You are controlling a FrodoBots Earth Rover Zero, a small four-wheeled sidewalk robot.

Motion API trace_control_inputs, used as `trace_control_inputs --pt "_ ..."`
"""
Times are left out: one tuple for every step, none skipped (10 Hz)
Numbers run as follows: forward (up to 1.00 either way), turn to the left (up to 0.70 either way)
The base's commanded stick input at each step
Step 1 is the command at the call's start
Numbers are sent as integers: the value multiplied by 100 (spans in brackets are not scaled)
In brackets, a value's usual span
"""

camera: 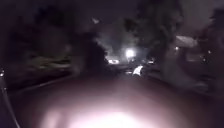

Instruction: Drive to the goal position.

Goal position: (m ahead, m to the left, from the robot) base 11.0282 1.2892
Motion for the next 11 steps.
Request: trace_control_inputs --pt "50 0" --pt "50 0" --pt "50 0" --pt "50 0" --pt "50 0" --pt "50 0" --pt "50 0" --pt "50 0" --pt "50 0" --pt "50 0" --pt "50 0"
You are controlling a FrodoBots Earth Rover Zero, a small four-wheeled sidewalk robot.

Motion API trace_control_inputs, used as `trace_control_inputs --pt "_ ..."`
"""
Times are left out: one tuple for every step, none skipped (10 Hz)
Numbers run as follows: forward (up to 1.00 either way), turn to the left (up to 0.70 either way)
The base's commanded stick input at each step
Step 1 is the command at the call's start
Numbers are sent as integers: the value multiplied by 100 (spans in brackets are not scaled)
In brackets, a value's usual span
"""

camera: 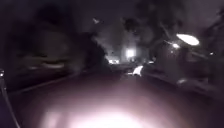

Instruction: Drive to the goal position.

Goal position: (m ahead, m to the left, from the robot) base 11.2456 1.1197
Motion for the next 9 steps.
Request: trace_control_inputs --pt "50 0" --pt "50 0" --pt "50 0" --pt "50 0" --pt "50 0" --pt "50 0" --pt "50 0" --pt "50 0" --pt "50 0"
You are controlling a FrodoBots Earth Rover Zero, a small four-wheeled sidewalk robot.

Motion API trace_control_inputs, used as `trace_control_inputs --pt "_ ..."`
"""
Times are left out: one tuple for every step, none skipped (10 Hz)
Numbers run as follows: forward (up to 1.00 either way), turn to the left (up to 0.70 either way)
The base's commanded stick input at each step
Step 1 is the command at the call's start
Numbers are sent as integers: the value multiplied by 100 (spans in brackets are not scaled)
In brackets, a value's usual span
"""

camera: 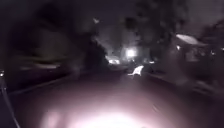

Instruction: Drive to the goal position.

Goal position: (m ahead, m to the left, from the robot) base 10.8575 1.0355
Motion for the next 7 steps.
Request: trace_control_inputs --pt "50 0" --pt "50 0" --pt "50 0" --pt "50 0" --pt "50 0" --pt "50 0" --pt "50 0"
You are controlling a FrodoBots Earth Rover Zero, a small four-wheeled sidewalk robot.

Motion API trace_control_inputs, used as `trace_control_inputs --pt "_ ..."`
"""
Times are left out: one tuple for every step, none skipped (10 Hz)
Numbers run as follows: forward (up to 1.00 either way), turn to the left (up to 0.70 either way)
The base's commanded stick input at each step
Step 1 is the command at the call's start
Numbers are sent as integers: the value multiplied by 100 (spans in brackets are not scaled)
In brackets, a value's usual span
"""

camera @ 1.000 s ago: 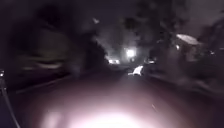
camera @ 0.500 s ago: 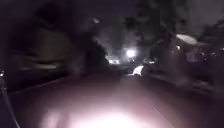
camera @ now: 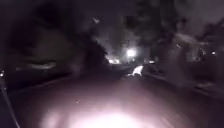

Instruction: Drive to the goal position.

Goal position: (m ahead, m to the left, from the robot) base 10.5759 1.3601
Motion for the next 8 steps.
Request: trace_control_inputs --pt "50 0" --pt "50 0" --pt "50 0" --pt "50 0" --pt "50 0" --pt "50 0" --pt "50 0" --pt "50 0"
